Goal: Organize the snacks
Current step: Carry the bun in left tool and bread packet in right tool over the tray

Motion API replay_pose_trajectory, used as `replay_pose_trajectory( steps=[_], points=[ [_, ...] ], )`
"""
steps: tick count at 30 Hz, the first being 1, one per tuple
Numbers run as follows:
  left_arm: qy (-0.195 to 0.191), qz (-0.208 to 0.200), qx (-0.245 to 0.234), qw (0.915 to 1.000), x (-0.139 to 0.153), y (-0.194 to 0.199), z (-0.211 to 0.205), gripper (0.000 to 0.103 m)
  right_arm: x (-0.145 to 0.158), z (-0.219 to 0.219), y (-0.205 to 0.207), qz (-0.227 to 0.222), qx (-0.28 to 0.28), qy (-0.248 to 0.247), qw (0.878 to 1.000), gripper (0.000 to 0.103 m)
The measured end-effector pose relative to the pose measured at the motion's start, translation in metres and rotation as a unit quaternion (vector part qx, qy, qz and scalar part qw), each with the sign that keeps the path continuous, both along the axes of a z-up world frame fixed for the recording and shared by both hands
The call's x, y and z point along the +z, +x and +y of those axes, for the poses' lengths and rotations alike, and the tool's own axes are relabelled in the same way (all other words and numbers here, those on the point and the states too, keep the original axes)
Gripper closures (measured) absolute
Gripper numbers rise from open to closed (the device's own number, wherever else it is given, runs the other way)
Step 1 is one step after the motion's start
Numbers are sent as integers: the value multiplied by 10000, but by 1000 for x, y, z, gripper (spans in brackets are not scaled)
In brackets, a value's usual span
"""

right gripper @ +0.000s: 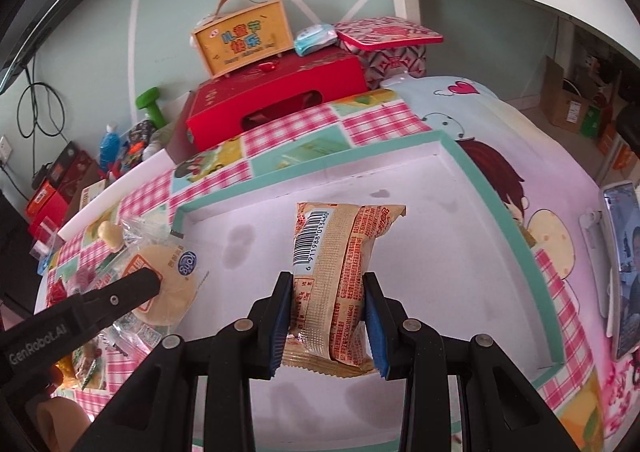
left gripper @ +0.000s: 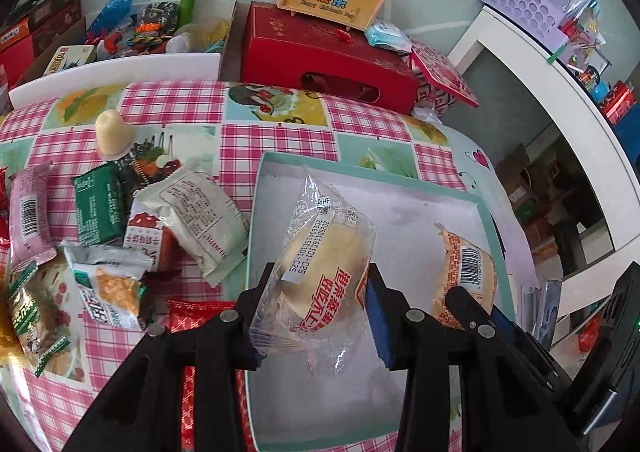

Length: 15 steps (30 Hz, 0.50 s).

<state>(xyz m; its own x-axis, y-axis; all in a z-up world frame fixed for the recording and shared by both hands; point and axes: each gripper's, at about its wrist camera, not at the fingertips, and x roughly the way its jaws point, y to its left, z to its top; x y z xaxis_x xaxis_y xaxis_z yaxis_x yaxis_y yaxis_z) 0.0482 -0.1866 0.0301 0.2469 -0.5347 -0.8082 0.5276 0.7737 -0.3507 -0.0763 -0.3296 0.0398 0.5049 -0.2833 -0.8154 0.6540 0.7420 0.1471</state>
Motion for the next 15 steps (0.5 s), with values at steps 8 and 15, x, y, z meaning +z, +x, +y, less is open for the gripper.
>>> replay_pose_trajectory(
  steps=[8, 15],
  points=[
    [-60, -95, -280, 9995, -17, 7, -32, 60, -6, -10, -4, 48, -132, 91, 9999, 67],
    [-74, -285, -423, 9987, -29, 4, -43, 60, -10, -9, 0, 142, -96, 117, 9998, 67]
  ],
)
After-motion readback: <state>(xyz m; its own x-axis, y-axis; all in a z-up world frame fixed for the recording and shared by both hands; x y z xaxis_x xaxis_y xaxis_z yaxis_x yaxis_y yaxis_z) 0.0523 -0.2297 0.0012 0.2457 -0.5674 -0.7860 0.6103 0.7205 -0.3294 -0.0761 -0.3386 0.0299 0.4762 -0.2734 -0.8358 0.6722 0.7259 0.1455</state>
